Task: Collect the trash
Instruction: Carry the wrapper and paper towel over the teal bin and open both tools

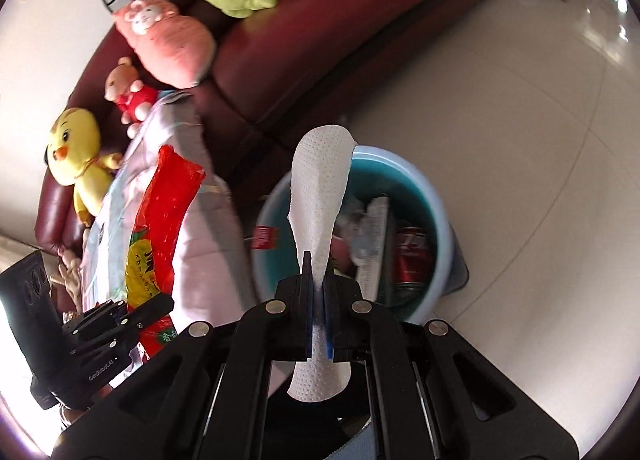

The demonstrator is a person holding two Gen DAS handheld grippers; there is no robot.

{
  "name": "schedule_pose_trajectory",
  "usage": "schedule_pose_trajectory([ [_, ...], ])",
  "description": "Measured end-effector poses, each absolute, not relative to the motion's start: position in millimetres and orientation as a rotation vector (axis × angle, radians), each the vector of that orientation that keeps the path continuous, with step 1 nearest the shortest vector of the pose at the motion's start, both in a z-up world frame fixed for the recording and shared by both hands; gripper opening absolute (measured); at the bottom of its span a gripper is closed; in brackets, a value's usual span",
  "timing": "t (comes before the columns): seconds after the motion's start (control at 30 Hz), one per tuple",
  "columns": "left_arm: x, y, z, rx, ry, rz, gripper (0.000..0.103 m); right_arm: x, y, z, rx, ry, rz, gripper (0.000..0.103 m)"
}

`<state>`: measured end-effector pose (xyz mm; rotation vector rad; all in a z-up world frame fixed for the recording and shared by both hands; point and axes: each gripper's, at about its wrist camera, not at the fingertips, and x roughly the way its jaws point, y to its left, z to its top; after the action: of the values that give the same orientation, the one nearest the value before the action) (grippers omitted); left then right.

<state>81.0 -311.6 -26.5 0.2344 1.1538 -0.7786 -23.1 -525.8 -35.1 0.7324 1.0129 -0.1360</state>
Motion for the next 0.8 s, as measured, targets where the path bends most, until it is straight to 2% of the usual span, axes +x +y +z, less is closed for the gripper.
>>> schedule_pose_trajectory([
  [0.47,99.2,-385.7,-93.9,0.288,1.294,-0.813,0.020,-11.9,-553.0,-80.4,0.777,1.081,-0.170,0.004],
  [0.5,101.5,-389.7,-97.4,0.295,1.298,-0.807,0.028,-11.1,-555.0,-81.8,0.780,1.083,-0.174,0.004],
  [0.53,103.0,-392.3,-100.2,0.303,1.296,-0.795,0.042,-11.2,-557.4,-83.1,0.783,1.084,-0.178,0.004],
  [0.57,101.7,-393.6,-102.1,0.313,1.293,-0.782,0.049,-11.6,-558.7,-83.7,0.785,1.086,-0.181,0.004],
  [0.6,102.4,-392.1,-104.9,0.327,1.291,-0.768,0.061,-12.2,-560.3,-84.9,0.787,1.087,-0.183,0.004],
  [0.63,102.8,-392.8,-107.0,0.337,1.288,-0.755,0.067,-12.4,-562.0,-85.9,0.788,1.088,-0.186,0.004],
  [0.8,103.0,-385.9,-109.2,0.347,1.292,-0.744,0.075,-9.1,-562.7,-89.5,0.789,1.099,-0.188,0.005],
])
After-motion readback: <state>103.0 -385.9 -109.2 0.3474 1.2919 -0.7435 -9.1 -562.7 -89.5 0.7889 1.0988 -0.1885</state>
